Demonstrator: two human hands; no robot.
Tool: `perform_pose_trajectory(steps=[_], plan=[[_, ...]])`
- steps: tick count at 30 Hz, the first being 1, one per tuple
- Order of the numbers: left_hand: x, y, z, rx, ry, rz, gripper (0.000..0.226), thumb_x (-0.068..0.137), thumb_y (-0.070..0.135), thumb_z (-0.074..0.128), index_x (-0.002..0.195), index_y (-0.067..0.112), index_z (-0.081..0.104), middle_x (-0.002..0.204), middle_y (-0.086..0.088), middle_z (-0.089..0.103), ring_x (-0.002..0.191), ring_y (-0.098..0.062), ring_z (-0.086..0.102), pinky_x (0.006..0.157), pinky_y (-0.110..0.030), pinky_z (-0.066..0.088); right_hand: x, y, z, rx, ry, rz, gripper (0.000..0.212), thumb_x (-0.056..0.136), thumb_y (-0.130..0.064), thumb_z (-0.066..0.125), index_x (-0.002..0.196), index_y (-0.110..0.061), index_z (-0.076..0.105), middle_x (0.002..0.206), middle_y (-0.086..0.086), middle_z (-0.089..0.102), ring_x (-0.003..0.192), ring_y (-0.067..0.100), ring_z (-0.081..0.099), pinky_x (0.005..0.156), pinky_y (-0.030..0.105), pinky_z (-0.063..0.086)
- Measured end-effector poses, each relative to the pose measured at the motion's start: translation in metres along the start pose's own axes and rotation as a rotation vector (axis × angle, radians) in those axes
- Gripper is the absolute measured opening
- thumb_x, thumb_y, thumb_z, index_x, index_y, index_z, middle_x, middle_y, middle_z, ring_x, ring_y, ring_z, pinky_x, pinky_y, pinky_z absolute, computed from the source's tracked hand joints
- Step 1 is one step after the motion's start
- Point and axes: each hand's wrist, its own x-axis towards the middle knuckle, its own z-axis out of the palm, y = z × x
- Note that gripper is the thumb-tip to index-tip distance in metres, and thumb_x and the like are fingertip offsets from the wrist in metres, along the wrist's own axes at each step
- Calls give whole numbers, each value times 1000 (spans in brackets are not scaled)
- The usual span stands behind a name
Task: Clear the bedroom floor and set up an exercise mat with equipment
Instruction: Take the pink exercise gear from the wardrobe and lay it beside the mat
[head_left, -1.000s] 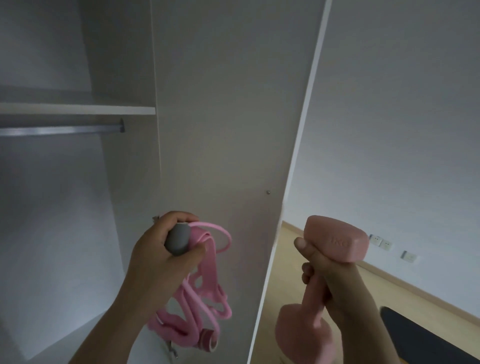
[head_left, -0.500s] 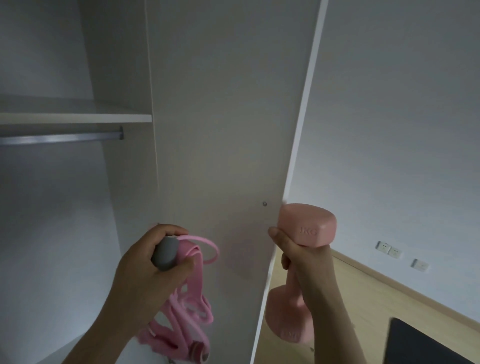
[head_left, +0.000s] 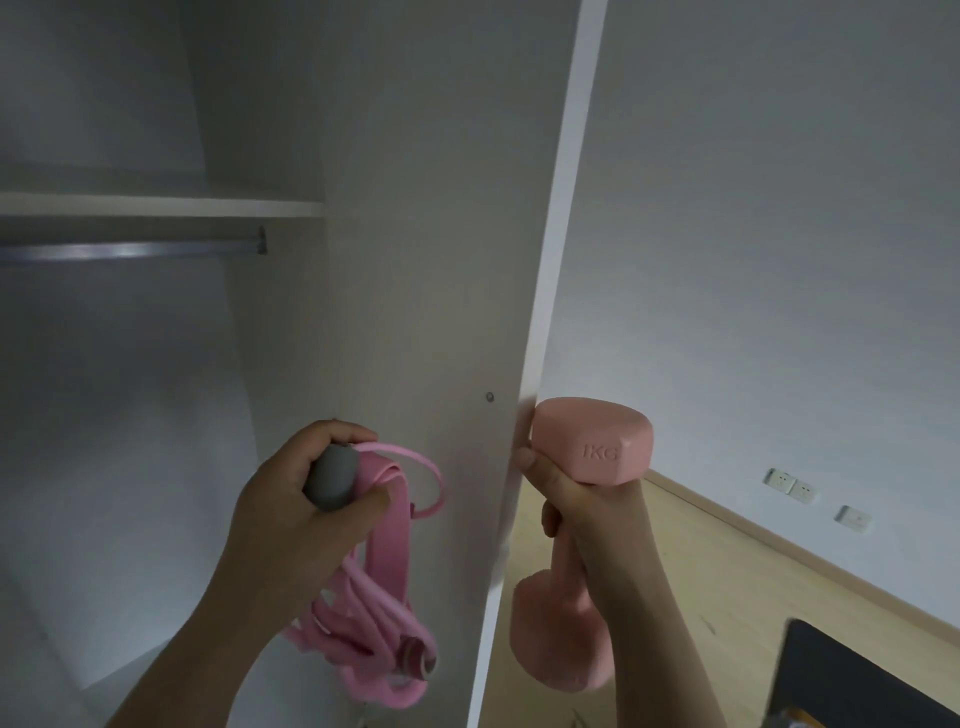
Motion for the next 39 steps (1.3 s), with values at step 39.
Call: perform_pose_trajectory(steps=[39], plan=[[-63,-80,-279,275,577,-226,36,69,16,81,95,34,63,86,10,66,66,-17,66,53,-17,45,-34,10,337,-80,-584,38,61,62,-38,87,108,-12,57,70,3,60,40,2,52,42,12,41]])
